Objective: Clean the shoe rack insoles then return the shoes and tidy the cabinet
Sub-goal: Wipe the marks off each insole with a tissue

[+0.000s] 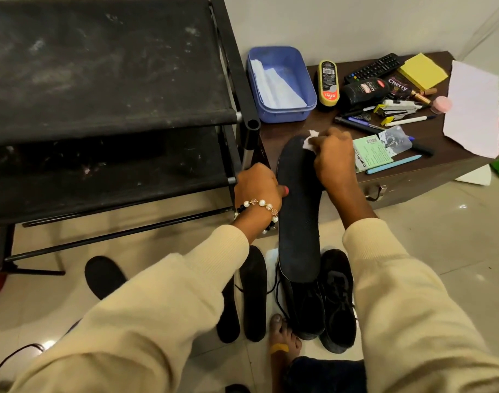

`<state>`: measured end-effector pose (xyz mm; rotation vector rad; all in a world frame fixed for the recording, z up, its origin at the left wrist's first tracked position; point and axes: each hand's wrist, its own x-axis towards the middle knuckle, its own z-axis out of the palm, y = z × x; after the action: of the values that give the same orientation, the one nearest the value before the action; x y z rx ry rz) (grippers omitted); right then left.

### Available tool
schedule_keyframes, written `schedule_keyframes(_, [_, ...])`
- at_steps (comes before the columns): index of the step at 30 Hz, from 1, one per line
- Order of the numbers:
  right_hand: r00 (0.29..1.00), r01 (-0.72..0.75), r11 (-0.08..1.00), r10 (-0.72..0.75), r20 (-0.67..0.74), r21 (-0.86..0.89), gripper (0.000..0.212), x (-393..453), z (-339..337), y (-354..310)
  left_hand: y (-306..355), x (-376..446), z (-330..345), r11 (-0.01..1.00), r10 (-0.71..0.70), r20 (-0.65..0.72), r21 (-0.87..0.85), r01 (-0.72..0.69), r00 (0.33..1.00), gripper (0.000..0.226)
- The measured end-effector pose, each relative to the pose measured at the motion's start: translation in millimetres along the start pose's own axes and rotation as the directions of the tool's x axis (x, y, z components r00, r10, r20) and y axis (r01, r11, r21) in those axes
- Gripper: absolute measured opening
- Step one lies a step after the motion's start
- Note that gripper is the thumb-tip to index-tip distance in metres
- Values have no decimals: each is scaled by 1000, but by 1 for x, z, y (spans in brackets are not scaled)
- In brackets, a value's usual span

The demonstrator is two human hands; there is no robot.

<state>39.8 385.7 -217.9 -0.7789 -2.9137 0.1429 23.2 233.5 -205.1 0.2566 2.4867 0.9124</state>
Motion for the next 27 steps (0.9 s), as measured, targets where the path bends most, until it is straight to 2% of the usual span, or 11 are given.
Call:
schedule_keyframes(3, [1000,-2,1000,2,-4,6,34,-2,1,-16,0,0,0,1000,9,1,5,-9,1000,26])
schedule_keyframes(6, [985,167,985,-169,37,42,35,-1,5,-34,2,0,0,1000,-5,5,19,4,1000,26])
schedule_keyframes(8, [973,226,973,-228,38,47,37,1,6,-36,2,0,-1,1000,-10,6,18,10,1000,27])
schedule_keyframes(15, [1000,8,1000,-8,-6,-3,35,12,4,-3,-1,0,2,1000,0,-18,-11,0,1000,27])
schedule_keyframes(18, [997,-79,995,80,-14,57,33,8,3,-7,-1,1,4,1000,-2,-23,4,2,1000,28])
schedule_keyframes(20, [996,-76,991,80,-29,113,32,5,3,-14,-1,3,4,1000,-3,-10,13,3,1000,29])
schedule_keyframes(23, [997,80,993,-79,-14,89,33,-1,4,-33,0,3,2,999,-20,12,39,20,1000,28])
schedule_keyframes(27, [956,285,958,-287,62,38,36,-8,7,-52,0,-1,2,994,12,-83,112,-3,997,14])
